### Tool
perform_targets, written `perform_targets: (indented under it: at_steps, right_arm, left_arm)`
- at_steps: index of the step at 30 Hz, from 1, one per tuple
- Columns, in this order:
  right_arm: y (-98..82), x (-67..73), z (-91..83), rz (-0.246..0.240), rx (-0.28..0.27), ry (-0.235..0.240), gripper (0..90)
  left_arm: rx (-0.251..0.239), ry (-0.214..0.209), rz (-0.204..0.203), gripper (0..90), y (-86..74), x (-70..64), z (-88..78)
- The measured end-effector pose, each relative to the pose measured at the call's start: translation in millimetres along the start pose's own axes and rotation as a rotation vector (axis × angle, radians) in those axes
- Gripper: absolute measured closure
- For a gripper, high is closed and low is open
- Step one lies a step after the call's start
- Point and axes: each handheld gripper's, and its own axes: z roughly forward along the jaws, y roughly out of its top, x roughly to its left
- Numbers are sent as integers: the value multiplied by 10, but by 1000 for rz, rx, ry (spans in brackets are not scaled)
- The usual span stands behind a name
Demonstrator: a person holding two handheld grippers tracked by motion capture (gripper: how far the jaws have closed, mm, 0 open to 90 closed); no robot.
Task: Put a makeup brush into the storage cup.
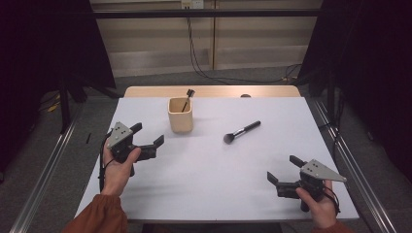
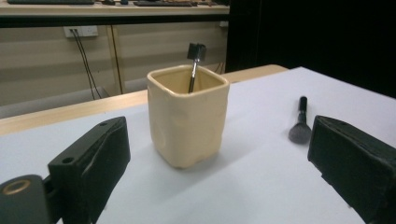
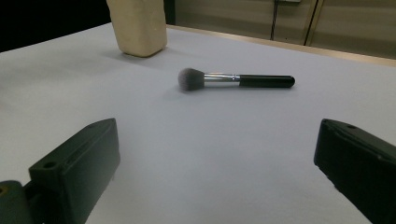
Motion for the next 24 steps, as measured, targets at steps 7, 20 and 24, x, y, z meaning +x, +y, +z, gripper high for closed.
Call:
perform_targets:
  at_steps: [7,20,24]
  right_arm:
    - [-6,0,-15,2,0,-5,0]
    - [-6,1,-20,3,0,-7,0]
    - [-7,-1,-21,5,1,-9,0]
  left_arm:
    - [2,-10,0,46,-76,-71,-104]
    - [-12,-4,10,54,-209,-151,-281]
    - [-26,1,-3,51,-239,-182,-350]
